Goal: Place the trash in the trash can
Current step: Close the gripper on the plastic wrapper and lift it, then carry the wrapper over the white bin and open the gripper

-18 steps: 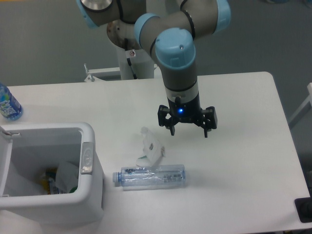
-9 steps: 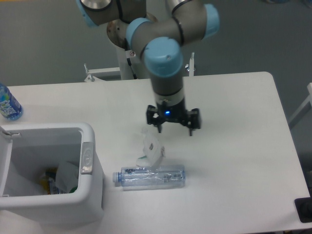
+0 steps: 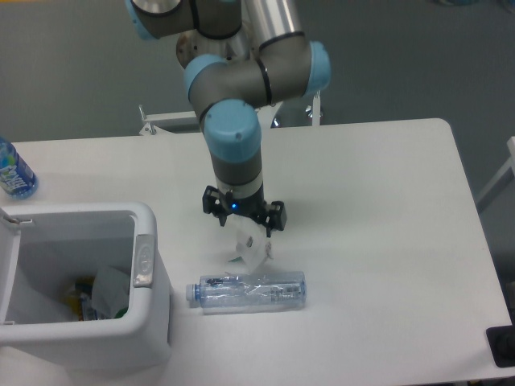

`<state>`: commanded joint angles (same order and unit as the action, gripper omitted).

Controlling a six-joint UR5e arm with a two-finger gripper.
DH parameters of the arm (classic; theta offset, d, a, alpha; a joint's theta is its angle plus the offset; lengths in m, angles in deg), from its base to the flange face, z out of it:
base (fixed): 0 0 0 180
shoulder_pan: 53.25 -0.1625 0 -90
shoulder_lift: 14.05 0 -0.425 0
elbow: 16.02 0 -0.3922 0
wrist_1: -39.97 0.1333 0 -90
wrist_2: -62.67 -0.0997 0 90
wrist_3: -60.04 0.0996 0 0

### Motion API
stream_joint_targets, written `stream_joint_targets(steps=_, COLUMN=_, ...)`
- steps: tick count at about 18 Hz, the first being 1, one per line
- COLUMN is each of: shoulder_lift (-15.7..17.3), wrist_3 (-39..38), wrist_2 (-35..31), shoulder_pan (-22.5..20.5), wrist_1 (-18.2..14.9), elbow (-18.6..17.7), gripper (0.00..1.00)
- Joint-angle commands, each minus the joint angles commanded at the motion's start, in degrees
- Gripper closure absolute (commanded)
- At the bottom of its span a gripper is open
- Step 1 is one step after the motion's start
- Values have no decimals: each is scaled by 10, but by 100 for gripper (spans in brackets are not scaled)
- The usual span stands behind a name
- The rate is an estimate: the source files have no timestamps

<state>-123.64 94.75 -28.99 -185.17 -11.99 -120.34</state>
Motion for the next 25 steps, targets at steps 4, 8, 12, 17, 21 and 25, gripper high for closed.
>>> stream_joint_targets(steps=4, shoulder_lift=-12, wrist_3=-3, wrist_2=-22, shoulder_pan=-1, wrist_1=20, elbow=3, gripper=46)
stream_joint_targets(steps=8, shoulder_lift=-4, wrist_3=-1, wrist_2=-14, shoulder_pan=-8, wrist_1=17, elbow=4, gripper=100)
stream_joint_targets(steps=12, shoulder_lift=9, wrist_3=4, wrist_2=-14, shoulder_pan=-13, wrist_1=5, elbow=4, gripper=100)
stream_joint_targets(steps=17, shoulder_lift=64, wrist_3=33, wrist_2=66, shoulder_pan=-48, wrist_1=-36, elbow=14, gripper=100)
stream_joint_targets(steps=21, shoulder_lift=126, wrist_3=37, wrist_2=211, shoulder_pan=-104, wrist_1=-89, elbow=55, gripper=100)
stream_joint_targets(steps=25, shoulder_lift=143, wrist_3=-79, wrist_2=294, shoulder_pan=-120, wrist_1=-90, elbow=141, gripper=100)
